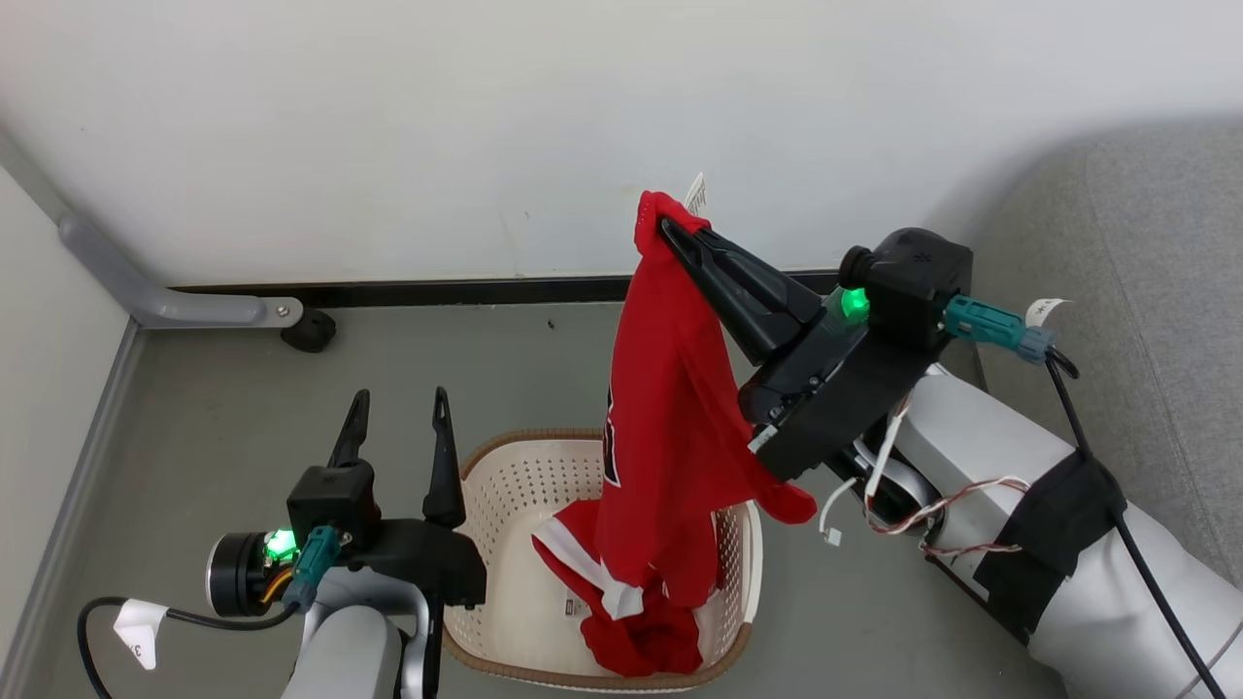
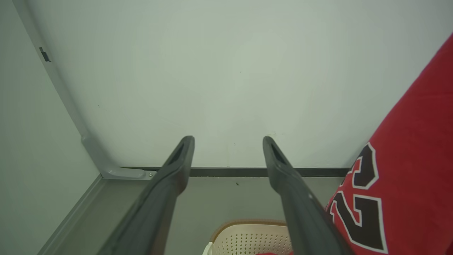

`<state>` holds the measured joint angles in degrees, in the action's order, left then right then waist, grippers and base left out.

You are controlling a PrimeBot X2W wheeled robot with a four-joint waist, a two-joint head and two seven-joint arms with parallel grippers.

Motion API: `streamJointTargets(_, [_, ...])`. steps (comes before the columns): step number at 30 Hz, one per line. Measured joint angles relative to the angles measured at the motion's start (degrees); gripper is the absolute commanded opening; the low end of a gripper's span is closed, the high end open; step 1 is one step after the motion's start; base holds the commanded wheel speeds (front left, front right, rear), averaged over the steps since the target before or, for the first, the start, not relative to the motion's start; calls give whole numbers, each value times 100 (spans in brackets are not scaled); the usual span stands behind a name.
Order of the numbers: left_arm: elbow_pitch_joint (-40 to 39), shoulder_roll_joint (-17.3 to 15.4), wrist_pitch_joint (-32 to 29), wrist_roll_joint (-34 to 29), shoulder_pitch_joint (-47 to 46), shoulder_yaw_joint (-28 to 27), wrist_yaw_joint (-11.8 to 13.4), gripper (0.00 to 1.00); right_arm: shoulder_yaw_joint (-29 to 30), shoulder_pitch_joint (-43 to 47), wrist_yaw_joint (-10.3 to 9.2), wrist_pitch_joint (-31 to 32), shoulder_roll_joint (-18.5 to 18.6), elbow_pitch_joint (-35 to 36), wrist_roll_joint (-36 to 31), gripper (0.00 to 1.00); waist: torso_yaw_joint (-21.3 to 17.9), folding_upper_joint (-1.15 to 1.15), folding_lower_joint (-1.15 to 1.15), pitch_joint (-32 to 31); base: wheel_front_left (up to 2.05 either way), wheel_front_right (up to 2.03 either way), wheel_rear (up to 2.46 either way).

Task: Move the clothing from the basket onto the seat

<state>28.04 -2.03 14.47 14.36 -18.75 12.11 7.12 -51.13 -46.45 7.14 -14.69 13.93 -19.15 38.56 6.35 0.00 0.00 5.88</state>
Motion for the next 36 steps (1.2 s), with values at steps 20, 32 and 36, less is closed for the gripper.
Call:
streamJointTargets(20, [-597, -15, 0, -30, 202, 513, -7, 100, 282, -299, 0, -1, 175, -170, -2, 0, -545, 0, 0, -199, 0, 0, 0])
streamJointTargets(32, [-933, -21, 0, 69, 155, 1007, -7, 100, 449, -695, 0, -1, 525, -144, -34, 0, -1335, 0, 0, -55, 0, 0, 0])
streamJointTargets(36, [-950, -21, 0, 107, 60, 1188, -7, 100, 453, -843, 0, -1, 622, -164, -34, 0, -1633, 0, 0, 30, 0, 0, 0])
